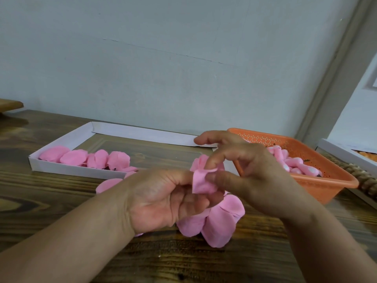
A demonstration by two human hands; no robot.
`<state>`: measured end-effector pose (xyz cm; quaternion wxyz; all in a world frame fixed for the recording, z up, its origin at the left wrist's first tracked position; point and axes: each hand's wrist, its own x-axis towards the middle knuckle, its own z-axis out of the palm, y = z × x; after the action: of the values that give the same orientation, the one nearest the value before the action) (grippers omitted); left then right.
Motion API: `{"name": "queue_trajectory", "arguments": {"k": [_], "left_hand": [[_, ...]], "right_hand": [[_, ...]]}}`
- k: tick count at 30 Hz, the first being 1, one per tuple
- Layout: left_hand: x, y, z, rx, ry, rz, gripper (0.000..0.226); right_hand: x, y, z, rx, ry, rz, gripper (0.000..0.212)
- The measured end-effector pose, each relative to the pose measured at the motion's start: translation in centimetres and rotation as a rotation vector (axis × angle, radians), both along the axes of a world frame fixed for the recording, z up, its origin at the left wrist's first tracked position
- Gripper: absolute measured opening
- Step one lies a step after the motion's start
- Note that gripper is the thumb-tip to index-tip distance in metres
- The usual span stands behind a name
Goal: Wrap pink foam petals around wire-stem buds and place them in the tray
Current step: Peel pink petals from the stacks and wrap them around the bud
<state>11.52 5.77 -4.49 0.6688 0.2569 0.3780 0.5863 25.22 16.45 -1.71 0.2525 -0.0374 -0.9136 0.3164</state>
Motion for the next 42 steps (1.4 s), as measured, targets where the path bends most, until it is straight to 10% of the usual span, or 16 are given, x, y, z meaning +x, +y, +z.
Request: {"name": "queue_trajectory", "arguments": {"k": [16,42], "left_hand": [[0.0,-0.2,0.4,0.007,-0.019,-0.064,0.023],[-0.4,0.6,-1.1,0.152,0.105,-0.127,0.011]], "right_hand": [[-0.6,0.5,-0.6,-0.366,0.151,0.011,0.007],[-0.2,0.9,-0.3,-0.238,0.084,0.044,0.008]]}}
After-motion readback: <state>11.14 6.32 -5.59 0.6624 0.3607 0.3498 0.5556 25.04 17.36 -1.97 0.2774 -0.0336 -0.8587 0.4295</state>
